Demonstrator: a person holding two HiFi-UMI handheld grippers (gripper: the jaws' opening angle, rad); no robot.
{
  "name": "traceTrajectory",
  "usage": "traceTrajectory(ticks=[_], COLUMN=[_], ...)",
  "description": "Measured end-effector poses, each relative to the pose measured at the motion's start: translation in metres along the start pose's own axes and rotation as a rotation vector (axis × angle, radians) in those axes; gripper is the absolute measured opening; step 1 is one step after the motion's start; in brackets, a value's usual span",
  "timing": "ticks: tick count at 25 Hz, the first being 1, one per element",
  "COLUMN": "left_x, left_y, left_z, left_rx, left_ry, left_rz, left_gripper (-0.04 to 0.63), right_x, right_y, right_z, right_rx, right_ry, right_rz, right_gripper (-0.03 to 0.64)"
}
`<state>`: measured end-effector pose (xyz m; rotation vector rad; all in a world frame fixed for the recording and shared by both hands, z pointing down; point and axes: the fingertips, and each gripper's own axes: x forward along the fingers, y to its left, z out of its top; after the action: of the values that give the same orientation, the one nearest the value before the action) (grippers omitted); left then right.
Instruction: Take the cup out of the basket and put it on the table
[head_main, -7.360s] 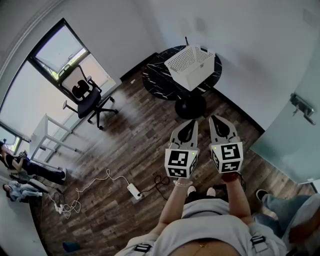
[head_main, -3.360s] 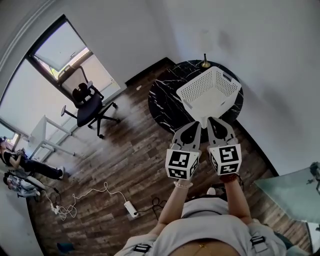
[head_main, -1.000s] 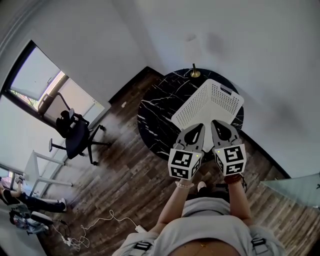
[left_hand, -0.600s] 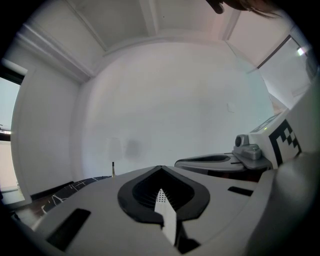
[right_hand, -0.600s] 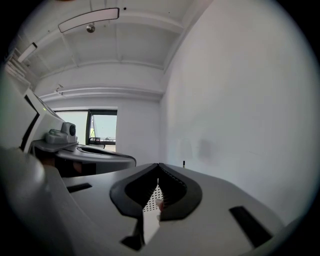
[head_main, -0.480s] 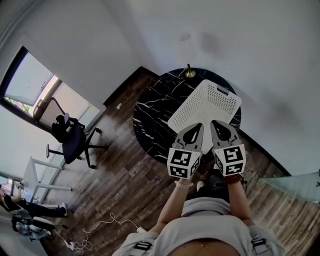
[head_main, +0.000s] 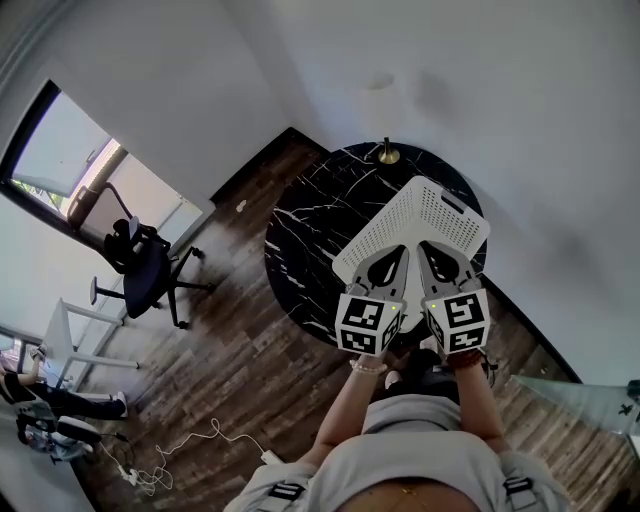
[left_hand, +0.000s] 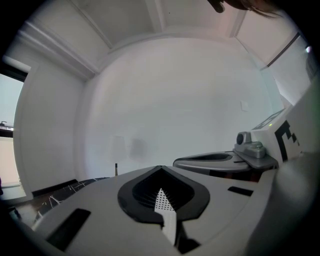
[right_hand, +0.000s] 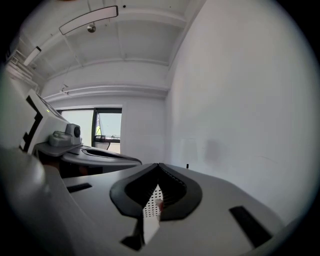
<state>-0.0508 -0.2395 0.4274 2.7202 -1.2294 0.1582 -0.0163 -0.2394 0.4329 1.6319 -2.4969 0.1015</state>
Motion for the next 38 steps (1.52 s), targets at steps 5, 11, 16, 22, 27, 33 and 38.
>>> traceTrajectory(ticks=[5, 11, 16, 22, 27, 33, 38], left_x=[0.030, 0.061, 0.075, 0.081, 0.081, 0.084, 0.085], left_y=[0.007, 0.015, 0.027, 0.035, 0.037, 0.041, 0.046], left_z=[0.005, 0.007, 0.008, 0.006, 0.008, 0.002, 0.000], left_rx=[-0.012, -0.013, -0.014, -0.018, -0.016, -0.018, -0.016], left_ry=[-0.007, 0.005, 0.019, 0.029, 0.023, 0.042, 0.060], left_rz=[0.030, 0.072, 0.133, 0.200, 0.245, 0.258, 0.248], left_gripper=[0.006, 0.006, 0.006, 0.006, 0.006, 0.006, 0.006], right_x=[0.021, 0.046, 0.063, 0.077, 0.082, 0.087, 0.094], right_y=[-0.023, -0.043, -0.055, -0.058, -0.061, -0.061, -0.062], right_z=[0.000, 0.001, -0.001, -0.001, -0.002, -0.004, -0.003], right_rx=[-0.009, -0.011, -0.002, 0.003, 0.007, 0.002, 0.011], right_ry=[0.021, 0.027, 0.033, 0.023, 0.020, 0.024, 0.026], right_rz=[0.028, 0.081, 0.130, 0.203, 0.243, 0.264, 0.257], right_gripper=[0.009, 0.009, 0.009, 0.009, 0.009, 0.009, 0.009])
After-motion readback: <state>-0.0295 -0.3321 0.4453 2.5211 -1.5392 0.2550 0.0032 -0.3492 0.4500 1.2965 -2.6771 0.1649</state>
